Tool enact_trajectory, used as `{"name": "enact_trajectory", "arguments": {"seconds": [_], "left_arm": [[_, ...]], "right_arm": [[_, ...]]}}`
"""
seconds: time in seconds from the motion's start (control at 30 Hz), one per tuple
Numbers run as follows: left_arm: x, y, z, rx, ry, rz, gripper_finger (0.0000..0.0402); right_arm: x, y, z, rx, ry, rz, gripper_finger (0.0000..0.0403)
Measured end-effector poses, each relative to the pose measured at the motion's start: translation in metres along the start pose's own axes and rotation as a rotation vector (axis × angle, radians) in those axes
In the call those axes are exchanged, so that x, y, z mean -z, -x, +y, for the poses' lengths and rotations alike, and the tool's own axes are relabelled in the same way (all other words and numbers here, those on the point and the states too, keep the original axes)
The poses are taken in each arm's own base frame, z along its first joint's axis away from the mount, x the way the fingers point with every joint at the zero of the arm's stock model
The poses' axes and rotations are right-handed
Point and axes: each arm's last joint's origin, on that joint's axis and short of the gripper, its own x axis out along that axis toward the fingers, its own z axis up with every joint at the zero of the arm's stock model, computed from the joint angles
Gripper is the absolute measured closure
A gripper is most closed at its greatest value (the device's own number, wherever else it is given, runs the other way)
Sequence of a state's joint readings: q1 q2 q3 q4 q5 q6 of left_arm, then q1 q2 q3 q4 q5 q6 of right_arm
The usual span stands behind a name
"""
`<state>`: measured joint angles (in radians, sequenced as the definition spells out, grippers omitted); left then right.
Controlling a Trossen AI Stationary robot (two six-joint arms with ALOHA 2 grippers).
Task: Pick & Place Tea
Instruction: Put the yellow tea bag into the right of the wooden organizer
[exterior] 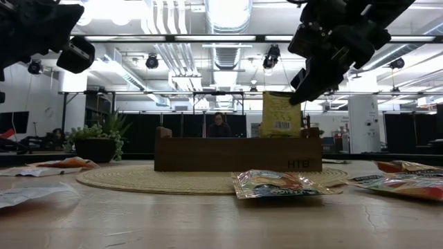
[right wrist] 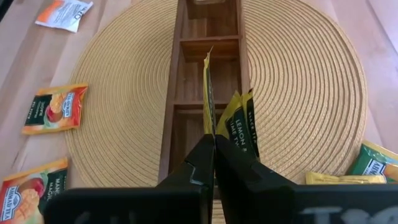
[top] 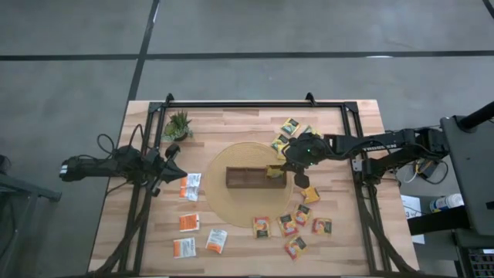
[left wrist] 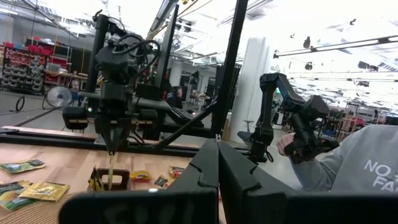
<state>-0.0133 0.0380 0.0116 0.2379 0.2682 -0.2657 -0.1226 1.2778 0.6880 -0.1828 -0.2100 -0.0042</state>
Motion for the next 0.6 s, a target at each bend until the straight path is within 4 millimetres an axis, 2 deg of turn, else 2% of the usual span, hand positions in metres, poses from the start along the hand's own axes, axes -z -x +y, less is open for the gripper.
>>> {"name": "enact_trajectory", "arguments": {"seconds": [0.2, 0.6], "left_arm": [[0.0000, 0.0000, 0.0000, 0.000, 0.001, 0.000, 0.0402], [0.0000, 0.0000, 0.0000, 0.000, 0.000, 0.000, 0.0402]], "right_arm": [[0.0003, 0.0000, 0.0000, 0.000, 0.003, 0.003, 0.0386], [0.0005, 0.0001, 0.0000, 0.000, 0.030, 0.005, 0.0304]]}}
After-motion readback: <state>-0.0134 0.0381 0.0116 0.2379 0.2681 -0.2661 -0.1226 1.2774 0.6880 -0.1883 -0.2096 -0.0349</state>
